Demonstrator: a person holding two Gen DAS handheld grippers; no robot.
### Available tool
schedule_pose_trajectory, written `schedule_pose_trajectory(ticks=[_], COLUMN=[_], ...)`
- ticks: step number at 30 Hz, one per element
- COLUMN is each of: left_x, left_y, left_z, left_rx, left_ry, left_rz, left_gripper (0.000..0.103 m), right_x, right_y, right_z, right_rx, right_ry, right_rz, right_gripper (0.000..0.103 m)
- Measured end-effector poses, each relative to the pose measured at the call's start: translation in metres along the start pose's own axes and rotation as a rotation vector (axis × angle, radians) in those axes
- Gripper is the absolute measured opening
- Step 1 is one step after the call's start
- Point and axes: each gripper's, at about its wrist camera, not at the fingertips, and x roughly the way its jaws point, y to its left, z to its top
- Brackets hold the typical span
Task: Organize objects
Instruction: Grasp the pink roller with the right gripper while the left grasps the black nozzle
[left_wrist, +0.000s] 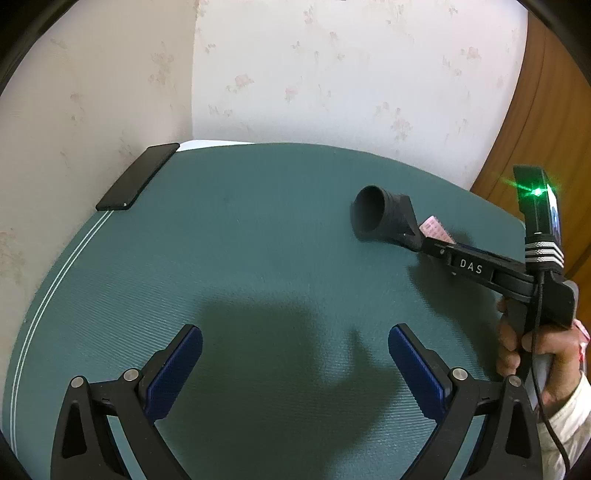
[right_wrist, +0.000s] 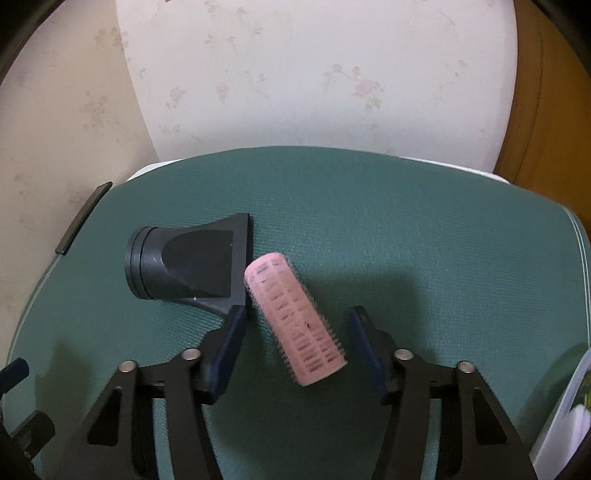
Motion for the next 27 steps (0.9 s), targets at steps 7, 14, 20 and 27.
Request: schedule_pose_trajectory(ticks=[7,14,20,27], left_x=[0.006,0.013,0.021,0.040], left_y=[-0.001,0.002,-0.003,-0.021], left_z=[-0.002,0.001,0.004,0.023], left_rx=[0.012,-0.007,0.025,0.119], left_ry=[0.009,0.017,0.016,-0.003], left_rz=[0.018,0.035,0.071,0.105], left_gripper=[0.102,0.102,0.102,0.102], right_x=[-0.004,-0.019,-0.042,-0.066], right_y=[-0.002,-0.010,-0.017,-0.027], right_z=[-0.005,-0.028,-0.052,-0.078], right_rx=[0.002,0.030,0.024,0.024], right_ry=[-0.002,0.034,0.046,0.049], right_rz=[-0.018,-0.026,0.001,0.050], right_gripper=[0.029,0.028,0.028,0.028])
